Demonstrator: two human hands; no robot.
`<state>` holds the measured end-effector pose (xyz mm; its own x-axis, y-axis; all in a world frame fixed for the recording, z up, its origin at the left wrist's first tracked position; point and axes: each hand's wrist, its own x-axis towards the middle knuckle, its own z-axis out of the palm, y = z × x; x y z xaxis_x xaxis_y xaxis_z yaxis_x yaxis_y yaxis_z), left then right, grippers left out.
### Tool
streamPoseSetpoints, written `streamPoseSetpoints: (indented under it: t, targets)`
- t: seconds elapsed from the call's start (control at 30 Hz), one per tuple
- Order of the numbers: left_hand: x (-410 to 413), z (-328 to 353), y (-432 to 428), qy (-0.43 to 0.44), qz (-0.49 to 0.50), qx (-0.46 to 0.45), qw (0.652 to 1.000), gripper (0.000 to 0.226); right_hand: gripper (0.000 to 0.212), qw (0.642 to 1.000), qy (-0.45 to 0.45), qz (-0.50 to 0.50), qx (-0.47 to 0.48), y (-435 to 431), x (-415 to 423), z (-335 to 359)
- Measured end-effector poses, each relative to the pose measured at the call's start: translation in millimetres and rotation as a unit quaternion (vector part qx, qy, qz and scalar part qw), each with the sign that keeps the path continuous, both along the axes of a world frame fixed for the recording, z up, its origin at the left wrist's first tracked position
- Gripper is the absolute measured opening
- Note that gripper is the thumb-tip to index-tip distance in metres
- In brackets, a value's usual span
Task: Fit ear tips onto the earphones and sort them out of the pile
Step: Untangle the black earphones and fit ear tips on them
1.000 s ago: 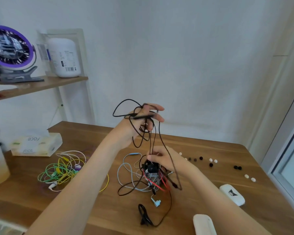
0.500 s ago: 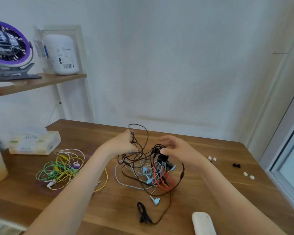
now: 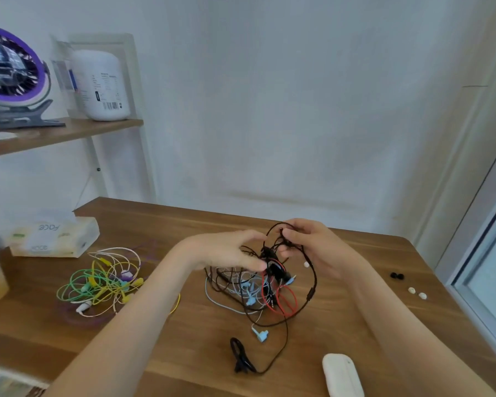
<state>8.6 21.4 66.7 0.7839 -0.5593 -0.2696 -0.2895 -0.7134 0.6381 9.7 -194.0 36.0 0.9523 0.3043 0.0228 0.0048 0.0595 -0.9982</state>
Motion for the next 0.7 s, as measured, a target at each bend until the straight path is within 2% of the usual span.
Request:
streamPoseSetpoints:
  t: [0.07,0.17,0.3,0.5,0.6,0.7]
  targets:
    - [-0.7,-4.8,-7.1,-0.049,0.039,-0.044,0.997,0.054,0.022,1.000,0.005,0.007,0.024,2.6,0.0,2.0]
    - [-1.1,-14.5,-16.0,-0.092,0.064,-0.076,0.991,0.036,0.025,0.999,-0.007,0.010,0.044,5.3,-1.0,3.7]
    - [1.2,-26.1,-22.1,-0.153,0.062,-0.050,0.985,0.010,0.027,0.999,-0.019,0.024,0.043,6.1,-3.1,4.2]
    - [5.5,-29.5,-14.4,-0.151,0.109,-0.116,0.976,0.015,0.025,0.990,-0.033,-0.059,-0.127,4.3,-9.5,-0.5]
    - [7.4,-29.3,-11.0,-0.183,0.130,-0.107,0.969,0.022,0.028,0.984,-0.027,-0.087,-0.151,2.7,-10.5,1.8]
    - [11.3,-30.5,-7.0,-0.221,0.226,-0.142,0.938,0.026,0.029,0.982,-0.031,-0.098,-0.161,1.8,-11.0,2.5]
